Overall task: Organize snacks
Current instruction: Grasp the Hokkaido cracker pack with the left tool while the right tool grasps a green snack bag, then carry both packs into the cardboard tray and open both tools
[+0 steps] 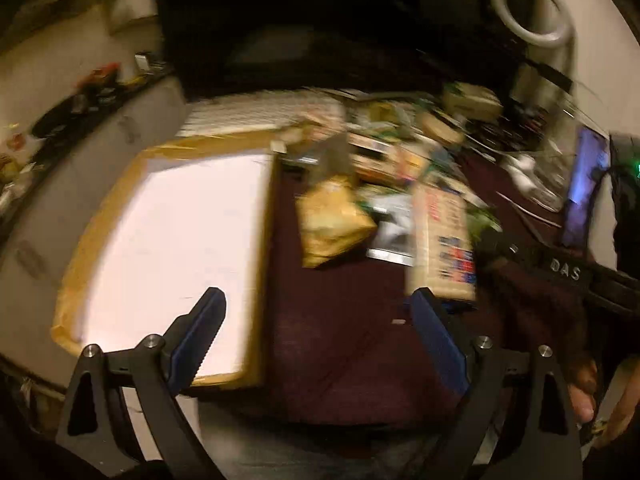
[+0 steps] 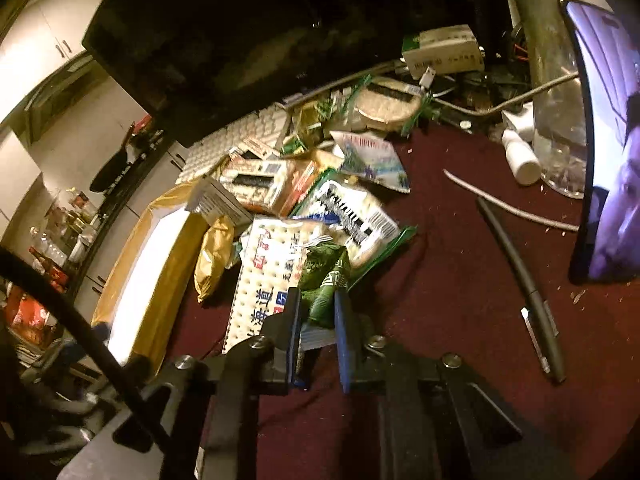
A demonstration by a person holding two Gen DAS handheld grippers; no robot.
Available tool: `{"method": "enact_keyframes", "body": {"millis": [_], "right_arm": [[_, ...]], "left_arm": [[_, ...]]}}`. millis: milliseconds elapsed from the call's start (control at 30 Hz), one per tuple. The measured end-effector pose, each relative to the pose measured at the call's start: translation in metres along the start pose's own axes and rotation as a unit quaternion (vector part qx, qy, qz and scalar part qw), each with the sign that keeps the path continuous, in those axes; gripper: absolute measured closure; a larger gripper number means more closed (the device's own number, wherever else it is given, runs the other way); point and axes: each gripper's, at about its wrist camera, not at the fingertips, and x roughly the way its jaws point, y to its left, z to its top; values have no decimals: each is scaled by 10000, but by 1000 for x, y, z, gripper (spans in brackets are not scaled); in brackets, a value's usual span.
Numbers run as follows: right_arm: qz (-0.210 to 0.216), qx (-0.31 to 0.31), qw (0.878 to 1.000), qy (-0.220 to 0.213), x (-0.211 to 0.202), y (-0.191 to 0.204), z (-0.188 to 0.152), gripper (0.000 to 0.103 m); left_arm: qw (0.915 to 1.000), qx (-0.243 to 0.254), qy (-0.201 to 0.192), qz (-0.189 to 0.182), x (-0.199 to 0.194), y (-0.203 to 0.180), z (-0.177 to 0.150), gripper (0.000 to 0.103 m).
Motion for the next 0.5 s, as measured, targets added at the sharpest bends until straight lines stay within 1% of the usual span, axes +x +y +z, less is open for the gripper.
{"method": "enact_keyframes", "body": {"millis": [33,100,167,233,267,333,367,400,433,467,500], "right_arm": [[-41,5,10000,-14,-1,-3,0,90],[-126,4,9999,-49,-2,-9,1,90],[-117,57,9999,-93,-4,-15,0,91],[-110,21,9998,-140,-5,-14,2,91],[-112,4,9998,-164,-6,-15,2,91],[-154,-39,9997,-188,-4,-16,3,91],[-203,-69,9996,-188,-3,-15,3,91],[-219,-78,9996,-171,-1,-15,2,91],[-191,-96,9996,-176,-1,-15,2,91],[-185,-124,9996,-179,0,-14,2,91],[-210,-164,9995,-193,0,-13,2,91]], "left_arm": [[9995,81,117,-282,6,-7,3,10],[9974,212,255,-639,21,-21,11,10],[9963,324,337,-718,35,-36,18,10],[9952,468,253,-820,42,-53,23,10],[9947,592,227,-804,48,-60,24,10],[9937,772,317,-753,58,-72,22,14],[9931,819,382,-741,65,-76,21,18],[9928,867,436,-696,72,-80,19,26],[9931,906,487,-566,80,-82,17,32],[9933,894,535,-506,87,-82,14,40],[9941,778,543,-533,89,-78,13,44]]}}
